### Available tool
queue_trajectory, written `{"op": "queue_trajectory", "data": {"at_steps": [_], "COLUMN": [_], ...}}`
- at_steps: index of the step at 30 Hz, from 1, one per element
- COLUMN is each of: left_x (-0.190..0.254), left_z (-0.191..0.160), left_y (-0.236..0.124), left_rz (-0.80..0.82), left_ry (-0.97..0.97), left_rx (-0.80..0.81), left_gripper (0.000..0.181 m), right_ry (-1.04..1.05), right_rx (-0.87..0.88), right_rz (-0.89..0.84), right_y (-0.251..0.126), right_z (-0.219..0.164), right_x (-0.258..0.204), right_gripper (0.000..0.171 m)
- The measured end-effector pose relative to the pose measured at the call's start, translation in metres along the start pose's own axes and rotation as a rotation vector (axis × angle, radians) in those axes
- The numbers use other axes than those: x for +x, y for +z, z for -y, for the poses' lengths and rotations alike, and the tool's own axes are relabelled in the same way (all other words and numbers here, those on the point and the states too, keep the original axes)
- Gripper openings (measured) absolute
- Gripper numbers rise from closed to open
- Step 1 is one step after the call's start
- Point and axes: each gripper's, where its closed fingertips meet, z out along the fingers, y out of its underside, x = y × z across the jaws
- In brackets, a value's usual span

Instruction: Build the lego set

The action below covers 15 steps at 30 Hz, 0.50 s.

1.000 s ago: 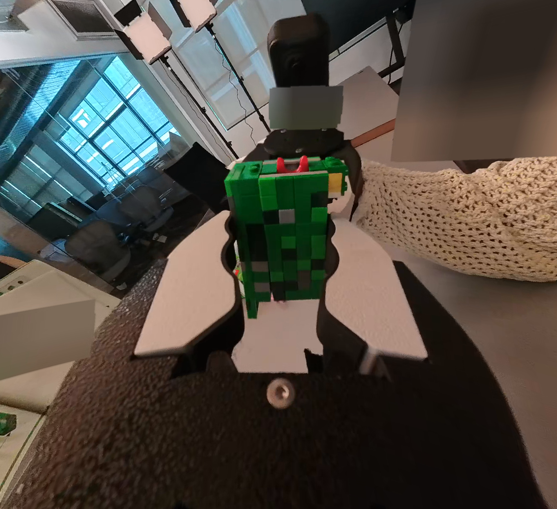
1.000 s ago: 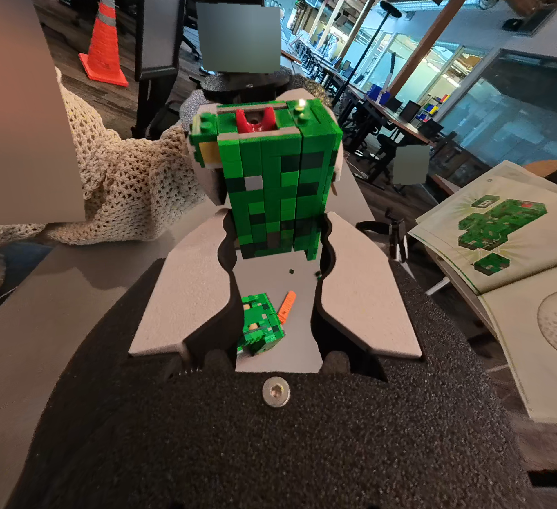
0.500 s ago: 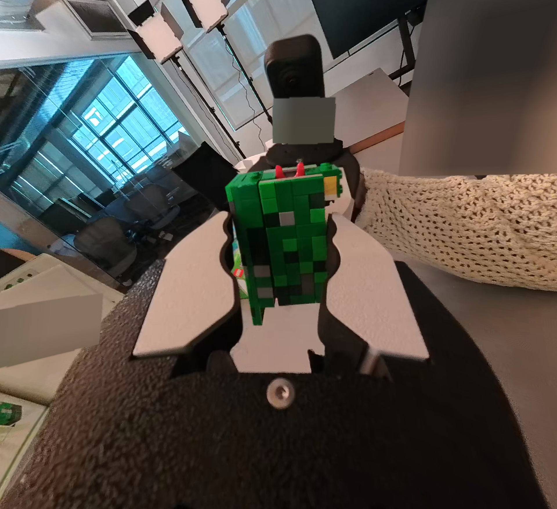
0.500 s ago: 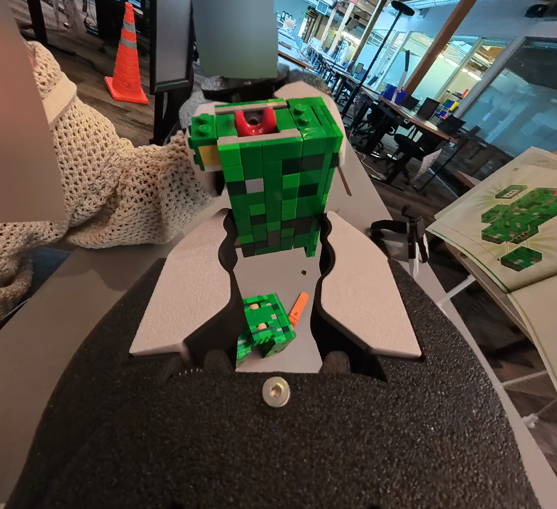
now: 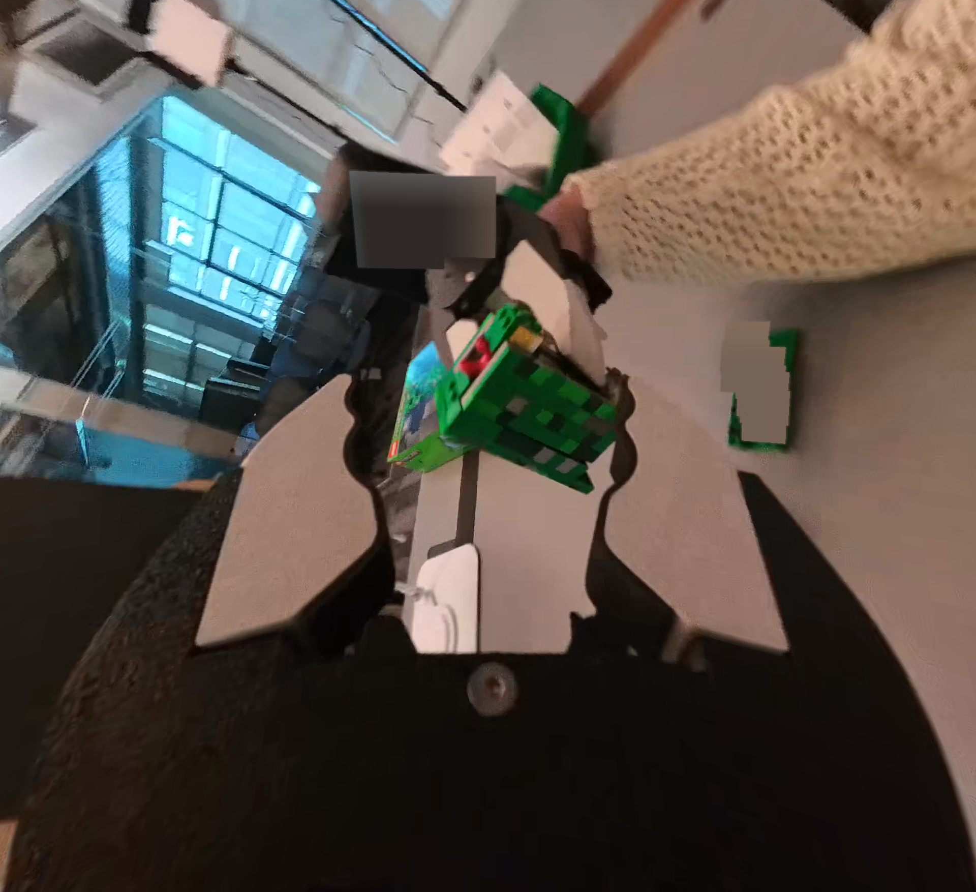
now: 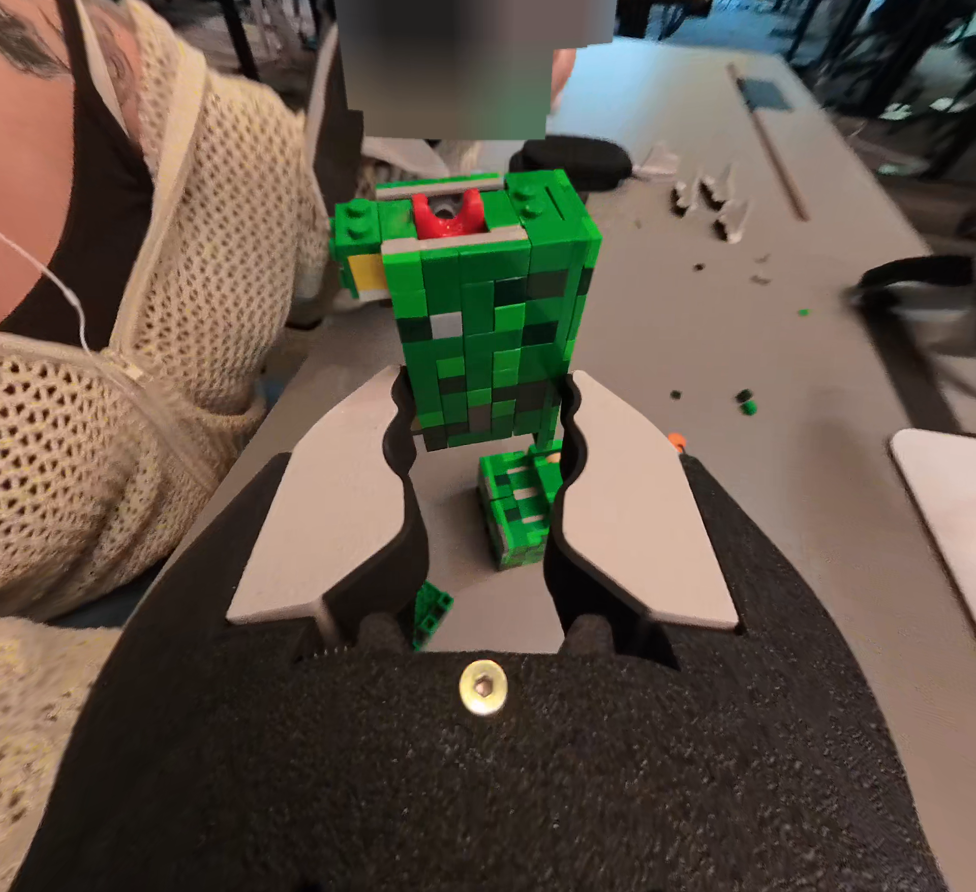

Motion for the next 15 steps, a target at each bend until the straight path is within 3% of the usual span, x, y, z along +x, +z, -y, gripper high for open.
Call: {"op": "queue_trajectory", "data": {"at_steps": [6, 15], "left_x": [0.034, 0.053], "left_z": [-0.028, -0.05], "left_y": [0.013, 0.001], "left_rz": [-0.299, -0.552], "left_ry": [0.295, 0.46], "left_rx": [-0.319, -0.528], "left_gripper": [0.093, 0.049], "right_ry": [0.016, -0.026], "right_rx": [-0.13, -0.234], "right_rz": [0.119, 0.151], "right_y": [0.027, 0.046], "right_z": [-0.015, -0.021], "right_x": [-0.017, -0.029], "right_gripper": [0.053, 0.053]}}
